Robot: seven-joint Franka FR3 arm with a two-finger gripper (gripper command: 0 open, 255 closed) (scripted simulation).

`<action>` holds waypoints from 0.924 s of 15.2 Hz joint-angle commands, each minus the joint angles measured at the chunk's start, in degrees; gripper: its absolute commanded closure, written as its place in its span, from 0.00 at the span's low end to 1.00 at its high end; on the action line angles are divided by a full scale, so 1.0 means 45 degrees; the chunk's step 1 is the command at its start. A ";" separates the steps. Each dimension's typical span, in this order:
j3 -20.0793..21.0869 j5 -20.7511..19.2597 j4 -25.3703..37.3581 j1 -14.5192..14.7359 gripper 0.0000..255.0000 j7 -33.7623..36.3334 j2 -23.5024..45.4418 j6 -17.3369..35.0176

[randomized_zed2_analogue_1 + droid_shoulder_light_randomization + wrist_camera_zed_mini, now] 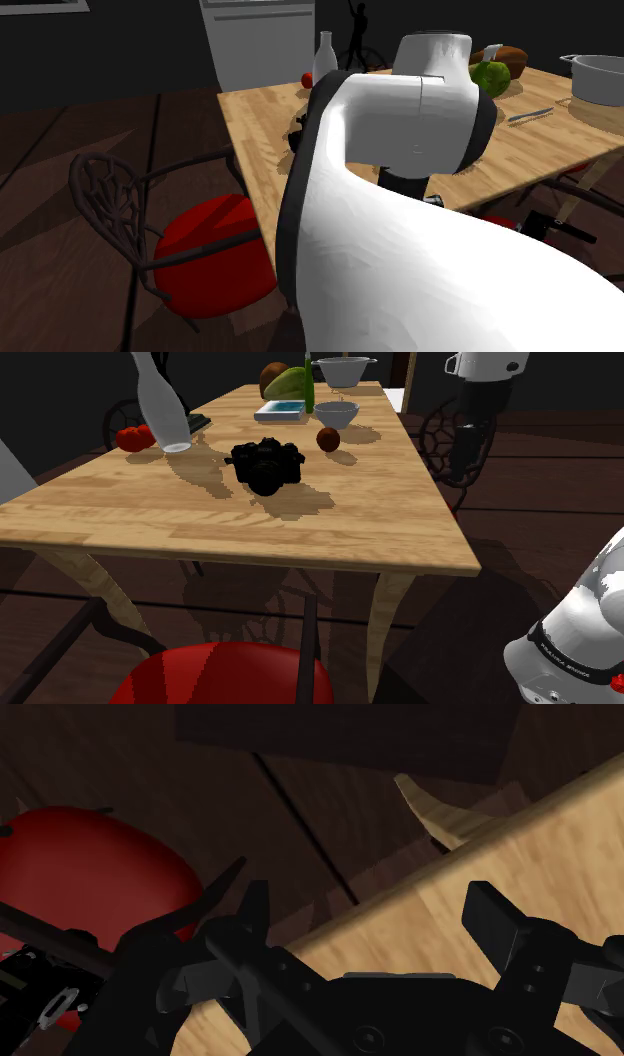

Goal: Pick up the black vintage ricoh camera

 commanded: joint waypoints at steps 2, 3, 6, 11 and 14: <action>0.0069 0.0055 0.0362 0.0087 0.00 -0.0061 0.0488 0.0144; 0.0138 0.0107 0.0736 0.0172 0.00 -0.0122 0.0971 0.0272; 0.0352 0.0237 0.1925 0.0409 0.00 -0.0305 0.2389 0.0558; 0.0734 0.0363 0.4139 0.0768 0.00 -0.0589 0.4683 0.0736; 0.0987 0.0378 0.5620 0.0966 0.00 -0.0738 0.6041 0.0672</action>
